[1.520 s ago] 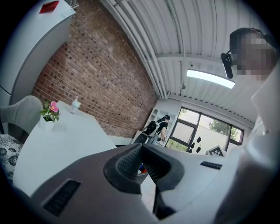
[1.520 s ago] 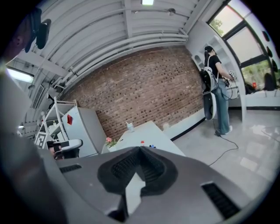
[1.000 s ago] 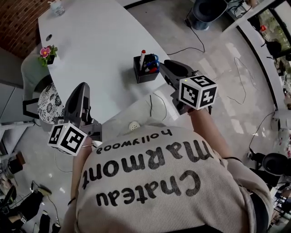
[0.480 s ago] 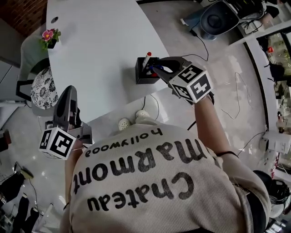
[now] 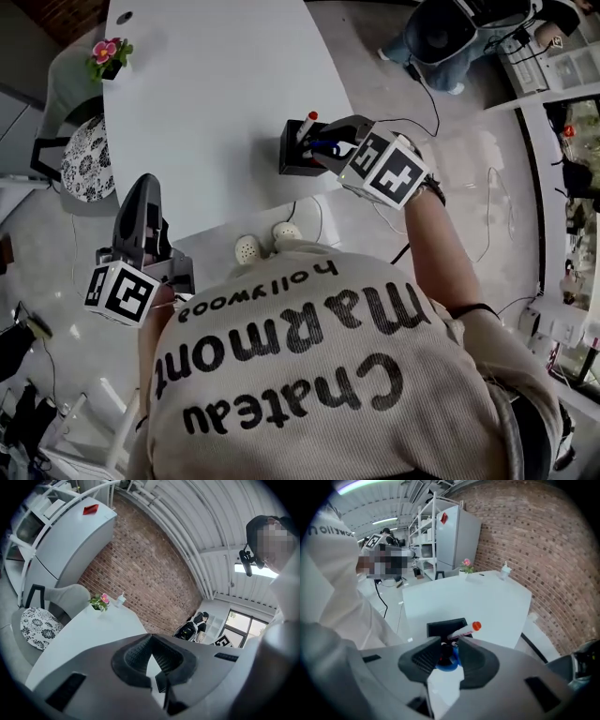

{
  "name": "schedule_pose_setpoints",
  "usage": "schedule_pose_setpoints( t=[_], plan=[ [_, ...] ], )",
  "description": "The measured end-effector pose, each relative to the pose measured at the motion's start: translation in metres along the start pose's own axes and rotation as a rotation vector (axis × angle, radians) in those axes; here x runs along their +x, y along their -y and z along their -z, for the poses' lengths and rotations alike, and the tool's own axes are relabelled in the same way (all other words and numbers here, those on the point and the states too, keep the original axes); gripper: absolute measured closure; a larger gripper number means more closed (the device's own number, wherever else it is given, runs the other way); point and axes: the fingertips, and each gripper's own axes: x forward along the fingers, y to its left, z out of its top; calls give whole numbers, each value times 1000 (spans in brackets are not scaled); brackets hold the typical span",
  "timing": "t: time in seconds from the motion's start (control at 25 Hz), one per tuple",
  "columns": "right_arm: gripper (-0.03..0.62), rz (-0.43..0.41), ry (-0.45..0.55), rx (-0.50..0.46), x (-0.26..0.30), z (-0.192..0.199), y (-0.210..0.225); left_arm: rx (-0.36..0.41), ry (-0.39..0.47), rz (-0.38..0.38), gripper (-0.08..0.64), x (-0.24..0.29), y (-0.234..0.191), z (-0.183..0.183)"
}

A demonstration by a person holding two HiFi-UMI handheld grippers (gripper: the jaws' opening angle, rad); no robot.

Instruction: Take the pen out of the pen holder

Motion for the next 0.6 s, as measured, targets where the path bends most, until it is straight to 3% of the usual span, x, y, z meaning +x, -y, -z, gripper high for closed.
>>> schedule_pose_setpoints(
  t=[0.2, 0.6],
  plan=[
    [472, -71, -47, -14, 5, 6, -9, -12, 14, -15, 560, -3, 2, 0],
    [505, -87, -84, 28, 9, 8, -7, -21, 29, -24, 560, -2, 0, -6]
  ],
)
